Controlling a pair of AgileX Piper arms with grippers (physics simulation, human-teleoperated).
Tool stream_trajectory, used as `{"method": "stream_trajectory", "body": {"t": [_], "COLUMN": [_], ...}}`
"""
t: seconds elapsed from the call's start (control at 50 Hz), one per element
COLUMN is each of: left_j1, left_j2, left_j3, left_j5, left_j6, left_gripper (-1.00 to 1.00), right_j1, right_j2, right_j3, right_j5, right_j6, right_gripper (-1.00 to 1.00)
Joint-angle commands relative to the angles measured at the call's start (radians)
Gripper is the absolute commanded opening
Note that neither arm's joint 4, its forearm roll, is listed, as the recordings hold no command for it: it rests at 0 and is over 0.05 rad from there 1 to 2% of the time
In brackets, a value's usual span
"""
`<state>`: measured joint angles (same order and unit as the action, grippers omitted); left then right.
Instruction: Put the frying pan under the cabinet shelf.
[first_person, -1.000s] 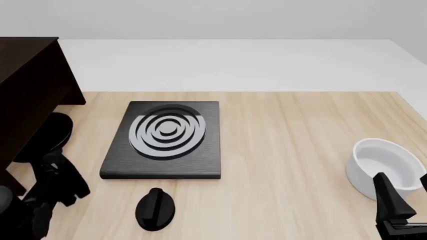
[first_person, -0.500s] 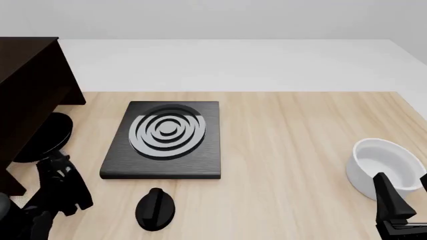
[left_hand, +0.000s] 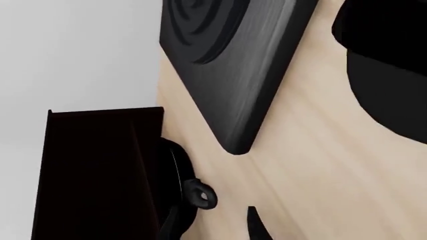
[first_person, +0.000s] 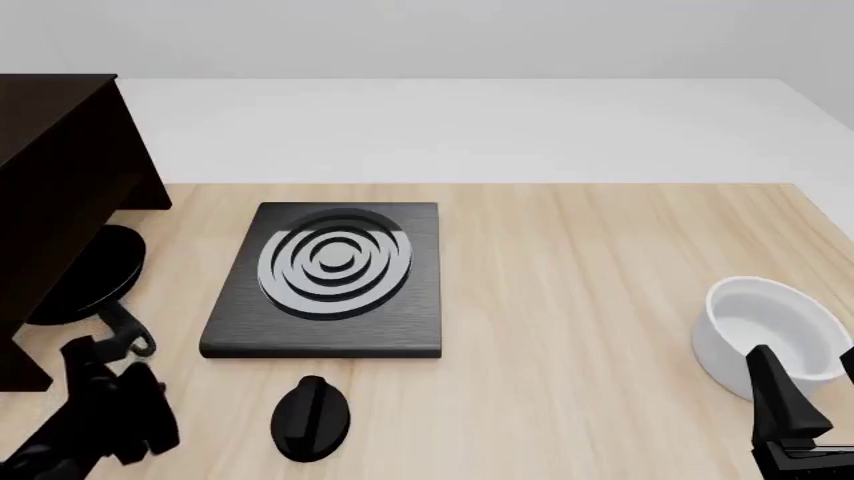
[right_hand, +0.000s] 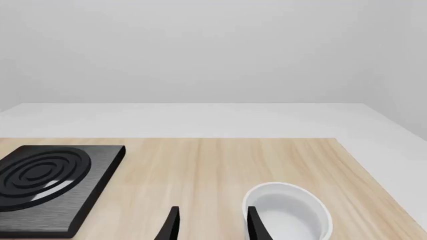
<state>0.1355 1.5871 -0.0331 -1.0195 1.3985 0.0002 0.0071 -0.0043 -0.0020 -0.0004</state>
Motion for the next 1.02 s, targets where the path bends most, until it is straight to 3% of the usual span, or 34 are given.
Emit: {"method": "stream_trajectory", "body": {"t": [0.02,0.36,0.8,0.84,0.98,1.02], "left_j1": [-0.033,-0.104,-0.202,-0.218,-0.256,-0.296], "left_j2": [-0.219,-0.615,-0.832,-0.849,-0.871,-0.902], "left_j3": [0.033,0.032,-0.058,-0.098,-0.142,-0.205], "left_j5": [0.191,0.560,0.756,0.791,0.825,0.916], "left_j6": [-0.010,-0.046,-0.122,-0.177,-0.192,-0.280], "left_gripper": [1.00,1.00,1.00,1.00,1.00,1.00], "right_j1": [0.000,0.000,0.000,0.000,0.000,0.000], "right_j2": [0.000,0.000,0.000,0.000,0.000,0.000], "right_j3": [0.000,0.000,0.000,0.000,0.000,0.000], "right_j5": [0.000,0.000,0.000,0.000,0.000,0.000], "right_j6": [0.000,0.000,0.000,0.000,0.000,0.000], "right_gripper": [1.00,1.00,1.00,1.00,1.00,1.00]}}
